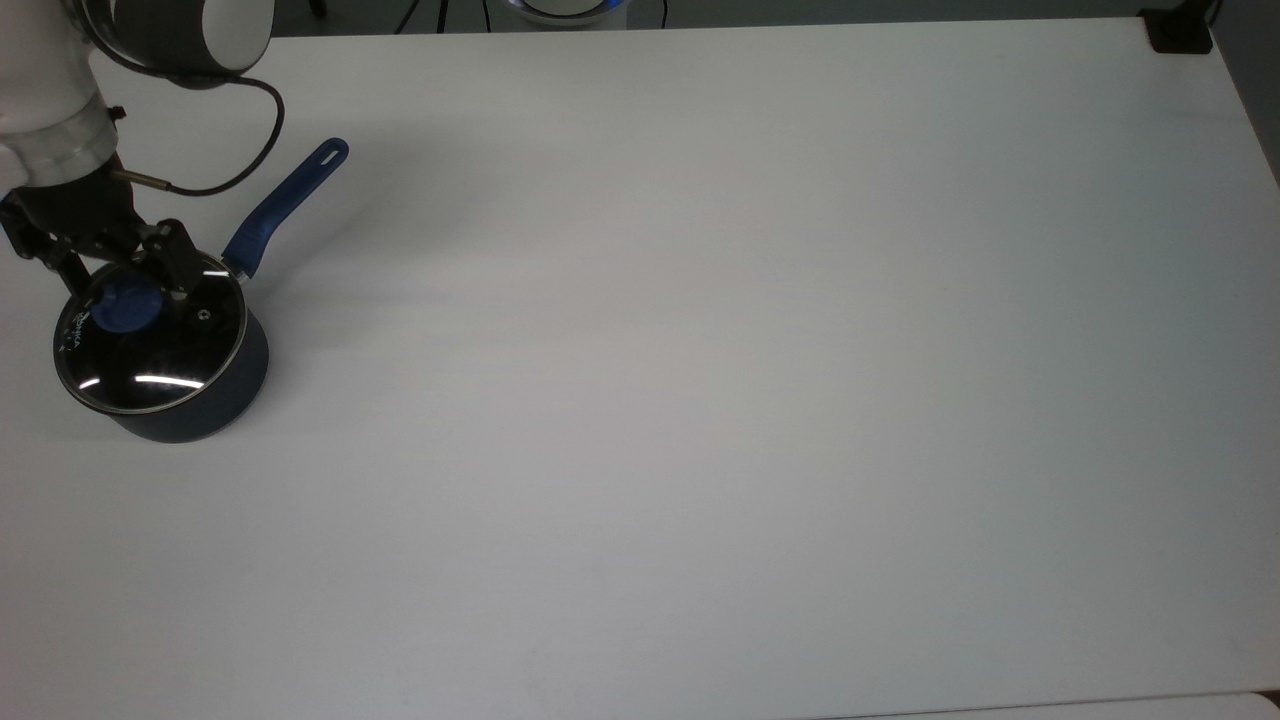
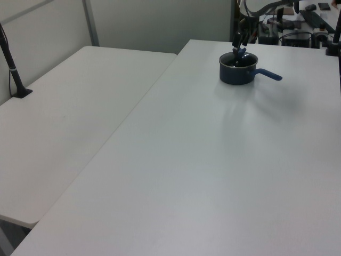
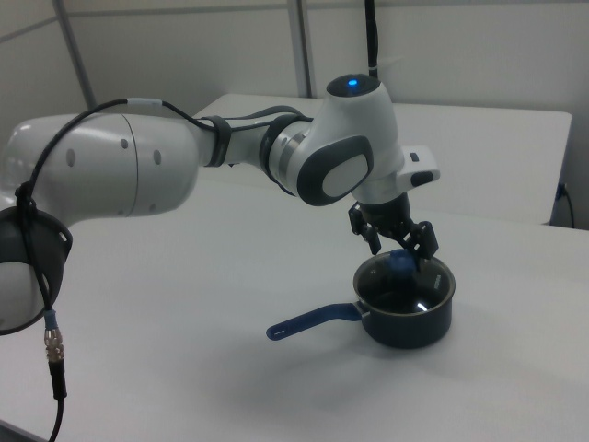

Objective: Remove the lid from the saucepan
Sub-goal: 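Close the gripper on the blue knob of the lid, then lift the glass lid off the pot and carry it beside the saucepan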

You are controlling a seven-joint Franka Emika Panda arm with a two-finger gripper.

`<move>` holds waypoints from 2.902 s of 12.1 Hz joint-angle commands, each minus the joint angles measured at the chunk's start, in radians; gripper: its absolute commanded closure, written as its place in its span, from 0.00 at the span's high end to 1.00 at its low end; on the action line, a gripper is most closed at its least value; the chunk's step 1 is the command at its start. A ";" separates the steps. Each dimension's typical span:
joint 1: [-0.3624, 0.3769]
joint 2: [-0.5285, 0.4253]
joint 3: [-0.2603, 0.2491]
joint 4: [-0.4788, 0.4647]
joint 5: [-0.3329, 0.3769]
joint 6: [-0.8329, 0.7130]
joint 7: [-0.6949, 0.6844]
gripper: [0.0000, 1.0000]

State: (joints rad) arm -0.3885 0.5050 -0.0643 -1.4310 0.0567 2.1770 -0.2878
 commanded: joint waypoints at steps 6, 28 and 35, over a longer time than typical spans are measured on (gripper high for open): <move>0.002 0.027 0.000 0.017 0.038 0.037 -0.022 0.63; 0.120 -0.106 0.018 -0.050 0.026 -0.066 -0.018 0.41; 0.293 -0.345 0.219 -0.497 -0.144 -0.003 0.307 0.41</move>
State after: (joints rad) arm -0.1602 0.2446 0.1530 -1.7730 -0.0506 2.1259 -0.0658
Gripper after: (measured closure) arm 0.419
